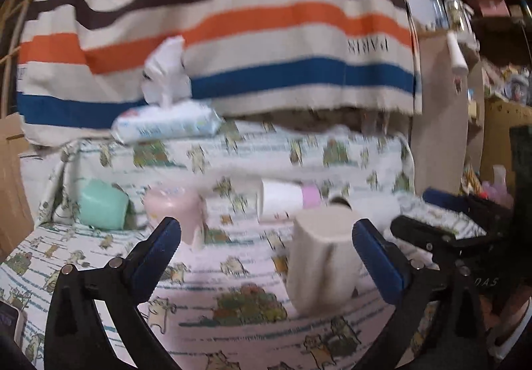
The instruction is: Flip cup upside down
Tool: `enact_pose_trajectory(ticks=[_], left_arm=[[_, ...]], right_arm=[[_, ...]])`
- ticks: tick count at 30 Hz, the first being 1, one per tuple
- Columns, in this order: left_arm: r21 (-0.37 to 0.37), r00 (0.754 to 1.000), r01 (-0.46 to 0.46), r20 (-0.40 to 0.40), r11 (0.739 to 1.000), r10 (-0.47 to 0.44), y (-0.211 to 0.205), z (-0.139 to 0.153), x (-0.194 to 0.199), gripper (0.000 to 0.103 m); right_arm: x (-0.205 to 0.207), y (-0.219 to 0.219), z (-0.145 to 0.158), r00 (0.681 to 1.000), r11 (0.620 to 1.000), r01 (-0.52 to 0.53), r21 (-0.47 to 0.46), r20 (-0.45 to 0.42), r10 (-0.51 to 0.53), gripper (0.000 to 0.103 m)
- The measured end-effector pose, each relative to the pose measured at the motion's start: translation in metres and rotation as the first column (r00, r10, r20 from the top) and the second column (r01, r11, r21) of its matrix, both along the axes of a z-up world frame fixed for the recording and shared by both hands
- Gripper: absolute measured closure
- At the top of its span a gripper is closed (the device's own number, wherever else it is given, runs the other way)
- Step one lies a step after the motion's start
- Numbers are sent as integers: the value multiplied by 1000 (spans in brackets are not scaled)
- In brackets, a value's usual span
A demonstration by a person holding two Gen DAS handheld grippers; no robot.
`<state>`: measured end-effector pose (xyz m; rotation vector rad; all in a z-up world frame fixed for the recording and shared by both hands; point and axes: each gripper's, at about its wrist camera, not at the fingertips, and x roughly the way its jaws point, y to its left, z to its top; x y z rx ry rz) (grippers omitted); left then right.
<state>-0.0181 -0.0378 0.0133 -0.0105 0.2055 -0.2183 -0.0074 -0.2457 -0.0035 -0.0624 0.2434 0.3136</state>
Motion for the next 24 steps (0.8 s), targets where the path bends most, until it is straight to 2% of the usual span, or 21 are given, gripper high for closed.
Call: enact_pose_trajectory(ticks=[2,4,9,14,19,24], left_arm=[[-1,999,-18,35,1000,18,2,2,-5,0],[9,998,-42,53,999,42,2,3,-7,0],[6,999,-52,17,999,52,6,0,-8,0],[0,994,-105,-28,995,105,11,-4,-6,0],[-20,991,-131,17,991,131,15,-4,-17,0],[11,986,-157,62,987,156,10,-1,-23,0]], right_arm=[[-2,-1,2,1000,1000,2,8,12,-2,12],[-5,-1,3,1000,1000,16,4,24,-17,1],[-9,0,3,999,1000,30,1,20,-30,0],[-9,-1,1,999,999,47,5,8,-47,0],[-10,-3,1,997,998,71,3,22,-71,0],[-12,-4,2,996,997,79,10,36,-79,0]])
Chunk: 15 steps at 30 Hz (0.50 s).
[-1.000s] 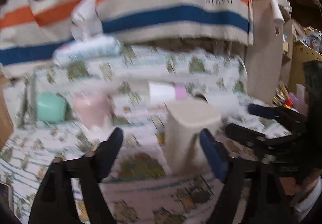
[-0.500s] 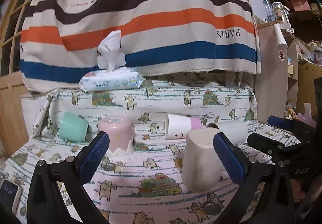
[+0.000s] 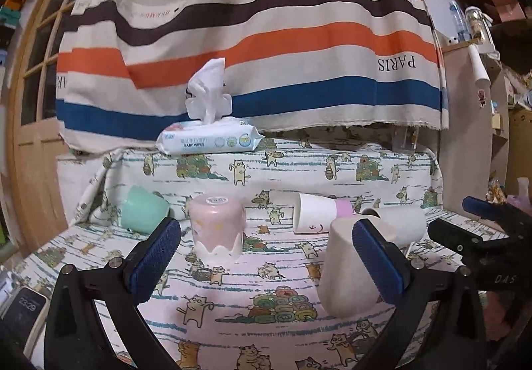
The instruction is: Flip cup upside down
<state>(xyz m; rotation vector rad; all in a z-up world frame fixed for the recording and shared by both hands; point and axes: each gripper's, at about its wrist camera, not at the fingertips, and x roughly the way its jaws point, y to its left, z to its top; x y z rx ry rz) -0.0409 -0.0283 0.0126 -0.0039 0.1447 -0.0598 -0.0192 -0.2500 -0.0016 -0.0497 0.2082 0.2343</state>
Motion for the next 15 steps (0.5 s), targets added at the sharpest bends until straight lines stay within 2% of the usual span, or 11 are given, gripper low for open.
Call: enact_pose_trajectory(ticks=[15], left_arm=[[-1,999,-21,-30,1000,21,2,-2,6,0]], right_arm=[[3,1,-1,1000,1000,1,-2,-18,-1,0]])
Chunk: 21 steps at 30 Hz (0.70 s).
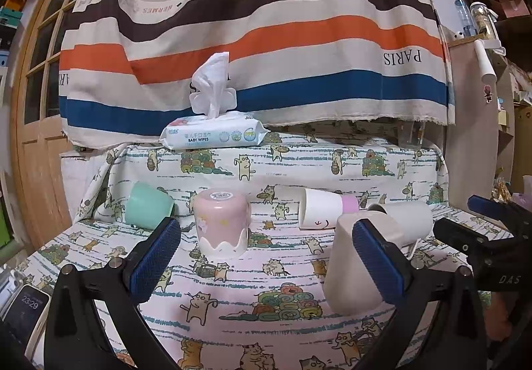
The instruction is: Flip cup upside down
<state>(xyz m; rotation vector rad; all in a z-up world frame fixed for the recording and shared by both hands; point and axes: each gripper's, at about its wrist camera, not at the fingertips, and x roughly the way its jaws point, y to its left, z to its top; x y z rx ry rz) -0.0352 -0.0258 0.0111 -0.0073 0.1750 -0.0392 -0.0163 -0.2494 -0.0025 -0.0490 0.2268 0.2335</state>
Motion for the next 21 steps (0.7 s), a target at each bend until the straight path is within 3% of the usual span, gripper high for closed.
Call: enact_pose_trajectory(ticks=[21], left_arm=[[4,1000,4,-10,1000,-4,-4,-1,1,0]], right_arm=[[1,0,0,1000,1000,-1,0,-3,1,0]])
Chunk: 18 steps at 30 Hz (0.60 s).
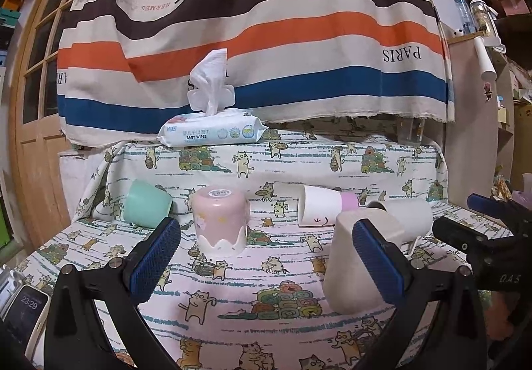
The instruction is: Flip cup upside down
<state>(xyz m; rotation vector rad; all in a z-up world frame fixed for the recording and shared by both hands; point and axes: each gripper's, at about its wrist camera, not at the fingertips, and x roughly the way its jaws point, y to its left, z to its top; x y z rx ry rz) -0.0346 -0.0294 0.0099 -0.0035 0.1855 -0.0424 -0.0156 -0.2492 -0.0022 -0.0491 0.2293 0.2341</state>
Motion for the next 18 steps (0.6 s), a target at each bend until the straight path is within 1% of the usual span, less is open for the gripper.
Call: enact_pose_trajectory(ticks=[18], left_arm=[[-2,1000,-6,-3,1000,6,1,-1,1,0]], right_arm=[[1,0,-1,1000,1000,1,0,-3,-1,0]])
